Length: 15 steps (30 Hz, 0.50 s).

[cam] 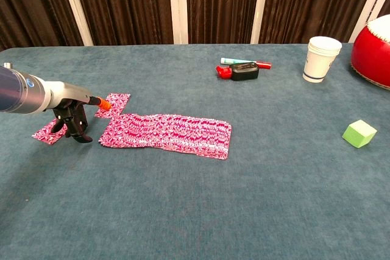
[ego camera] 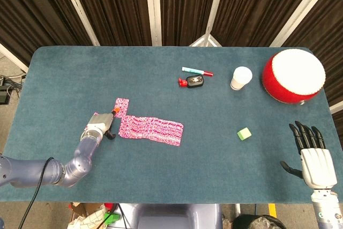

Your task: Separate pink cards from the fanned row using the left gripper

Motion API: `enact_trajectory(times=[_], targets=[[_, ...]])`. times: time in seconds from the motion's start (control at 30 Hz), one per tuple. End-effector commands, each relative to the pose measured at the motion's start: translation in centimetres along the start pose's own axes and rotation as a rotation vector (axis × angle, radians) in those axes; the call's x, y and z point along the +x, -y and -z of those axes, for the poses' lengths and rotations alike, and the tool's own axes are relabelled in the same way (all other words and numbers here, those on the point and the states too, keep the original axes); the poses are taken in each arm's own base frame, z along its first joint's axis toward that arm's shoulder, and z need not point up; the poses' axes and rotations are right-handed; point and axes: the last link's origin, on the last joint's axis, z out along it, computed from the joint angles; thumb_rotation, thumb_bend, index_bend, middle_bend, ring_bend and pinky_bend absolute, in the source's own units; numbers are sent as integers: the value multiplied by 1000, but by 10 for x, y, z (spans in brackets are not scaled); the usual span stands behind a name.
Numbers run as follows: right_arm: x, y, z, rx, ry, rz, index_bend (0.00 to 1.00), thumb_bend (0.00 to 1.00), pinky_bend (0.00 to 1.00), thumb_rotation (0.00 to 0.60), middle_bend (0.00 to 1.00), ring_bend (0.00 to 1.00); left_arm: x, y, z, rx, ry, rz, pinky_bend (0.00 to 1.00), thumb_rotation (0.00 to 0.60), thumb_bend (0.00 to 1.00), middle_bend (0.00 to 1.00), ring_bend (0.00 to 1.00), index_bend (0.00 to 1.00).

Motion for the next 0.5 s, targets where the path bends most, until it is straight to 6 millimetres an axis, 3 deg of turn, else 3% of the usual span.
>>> enact_trajectory(times=[0.03, 0.5], targets=[[0, 1, 0, 4, -1, 5, 67, 129, 71, 600, 71, 96, -1, -2, -5, 5, 8, 0, 684, 600, 480, 740, 600, 46], [0, 0, 1, 5, -6, 10, 67, 129, 71, 600, 71, 96, 9, -6, -20, 43, -16, -8, 684, 600, 481, 740, 600, 46]])
